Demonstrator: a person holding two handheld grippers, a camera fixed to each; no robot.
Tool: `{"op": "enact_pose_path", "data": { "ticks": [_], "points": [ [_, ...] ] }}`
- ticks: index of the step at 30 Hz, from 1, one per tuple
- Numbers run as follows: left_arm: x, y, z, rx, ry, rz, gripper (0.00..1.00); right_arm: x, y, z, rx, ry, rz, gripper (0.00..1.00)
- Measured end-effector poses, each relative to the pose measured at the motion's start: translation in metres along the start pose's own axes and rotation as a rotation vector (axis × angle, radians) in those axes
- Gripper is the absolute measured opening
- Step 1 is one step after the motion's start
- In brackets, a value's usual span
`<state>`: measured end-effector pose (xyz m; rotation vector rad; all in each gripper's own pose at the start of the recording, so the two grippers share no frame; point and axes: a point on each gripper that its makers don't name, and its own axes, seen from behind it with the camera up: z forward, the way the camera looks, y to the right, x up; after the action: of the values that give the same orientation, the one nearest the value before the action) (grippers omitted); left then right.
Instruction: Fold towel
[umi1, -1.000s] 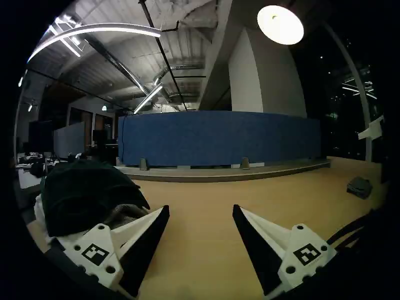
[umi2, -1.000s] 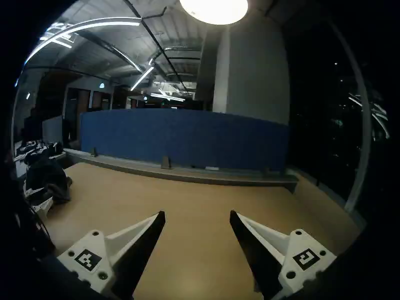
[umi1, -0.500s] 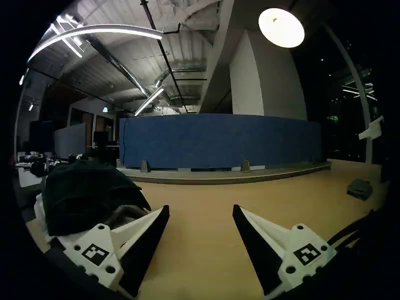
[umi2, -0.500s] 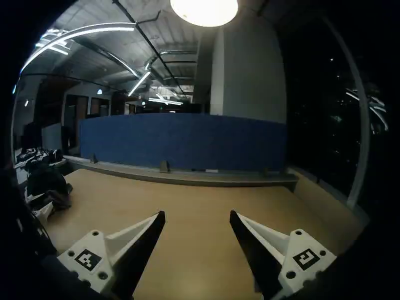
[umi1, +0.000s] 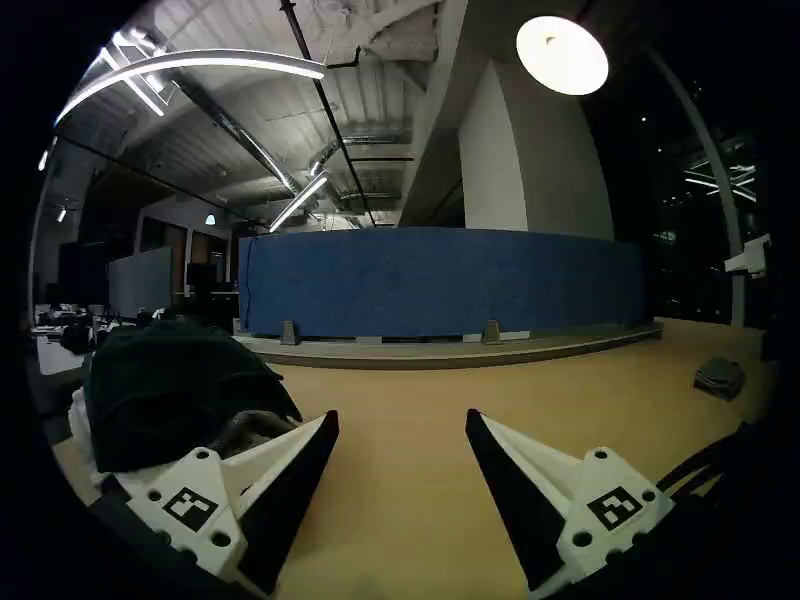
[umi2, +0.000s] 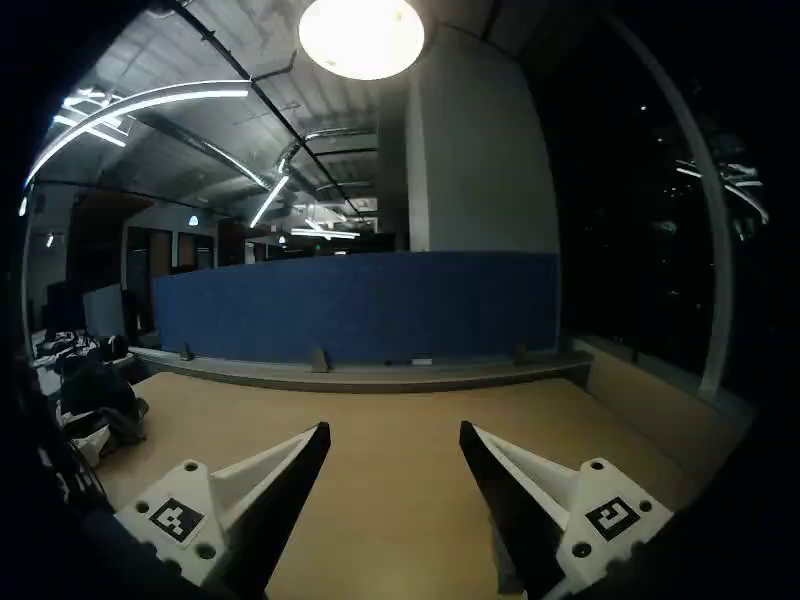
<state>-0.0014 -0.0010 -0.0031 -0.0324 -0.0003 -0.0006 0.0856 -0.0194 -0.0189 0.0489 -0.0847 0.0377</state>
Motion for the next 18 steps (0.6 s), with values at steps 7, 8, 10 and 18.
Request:
{"op": "enact_pose_path", "data": {
  "ticks": [7, 8, 10, 18],
  "points": [
    [0.001, 0.001, -0.001, 0.0, 0.0, 0.0, 0.94, -0.009, 0.018, 0.0, 0.001, 0.052, 0.01, 1.0],
    [0.001, 0.001, -0.001, 0.0, 0.0, 0.0, 0.94, -0.011, 0.021, 0.0, 0.002, 0.057, 0.013, 1.0],
    [0.001, 0.001, -0.001, 0.0, 0.0, 0.0, 0.94, -0.016, 0.029, 0.0, -0.007, 0.067, 0.026, 1.0],
    [0.001, 0.001, 0.0, 0.0, 0.0, 0.0, 0.95, -0.04, 0.057, 0.004, -0.031, 0.086, 0.069, 1.0]
  ]
}}
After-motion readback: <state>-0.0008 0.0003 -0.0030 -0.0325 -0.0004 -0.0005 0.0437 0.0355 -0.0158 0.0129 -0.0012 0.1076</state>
